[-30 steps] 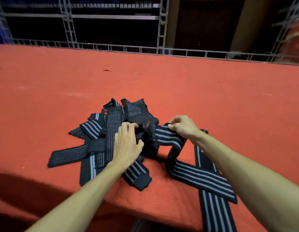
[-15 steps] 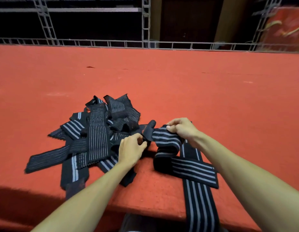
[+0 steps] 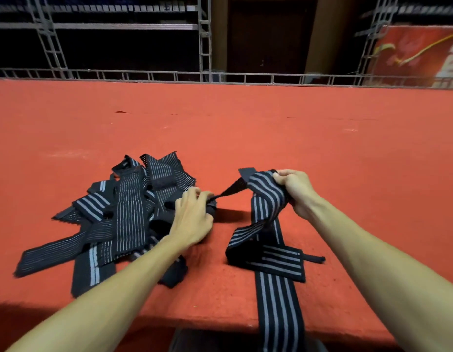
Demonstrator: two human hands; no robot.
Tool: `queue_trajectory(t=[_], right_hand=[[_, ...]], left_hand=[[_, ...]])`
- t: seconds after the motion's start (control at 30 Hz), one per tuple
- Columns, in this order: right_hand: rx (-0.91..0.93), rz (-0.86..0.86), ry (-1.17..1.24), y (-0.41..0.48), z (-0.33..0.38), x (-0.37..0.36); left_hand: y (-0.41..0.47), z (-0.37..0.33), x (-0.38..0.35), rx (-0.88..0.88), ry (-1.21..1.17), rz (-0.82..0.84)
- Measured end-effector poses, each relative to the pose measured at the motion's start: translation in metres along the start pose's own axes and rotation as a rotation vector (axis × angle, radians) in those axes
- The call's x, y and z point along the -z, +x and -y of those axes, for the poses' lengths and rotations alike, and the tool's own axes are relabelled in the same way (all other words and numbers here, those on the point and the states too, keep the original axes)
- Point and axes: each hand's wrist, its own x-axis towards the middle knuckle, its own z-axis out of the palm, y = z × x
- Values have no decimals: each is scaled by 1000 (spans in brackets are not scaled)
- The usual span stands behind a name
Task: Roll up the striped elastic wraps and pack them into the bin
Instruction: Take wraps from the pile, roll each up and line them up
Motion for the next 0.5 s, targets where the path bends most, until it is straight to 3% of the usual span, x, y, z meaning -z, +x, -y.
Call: queue_trajectory(t=[0.03,0.13,0.2,0.3,0.4,0.43,0.5], right_hand=[[7,2,77,-2,8,2],[58,-12,271,-12,34,11],[101,-17,369,-21,52,21],[155,-57,445,-37,76,39],[176,-26,453,-49,89,53],[168,8,429,-54,90,57],[151,70,349,-58,89,62]], left_hand=[[2,-15,1,-63,-105,74],[4,-59,5,-145,-498,521],[2,-80,11,-111,-744,623],[-4,-100,25,-39,-941,677],[-12,-111,33,-36,-986,720],[-15,-117,36,-2,-981,663],[-17,-127,40,55,-841,378]])
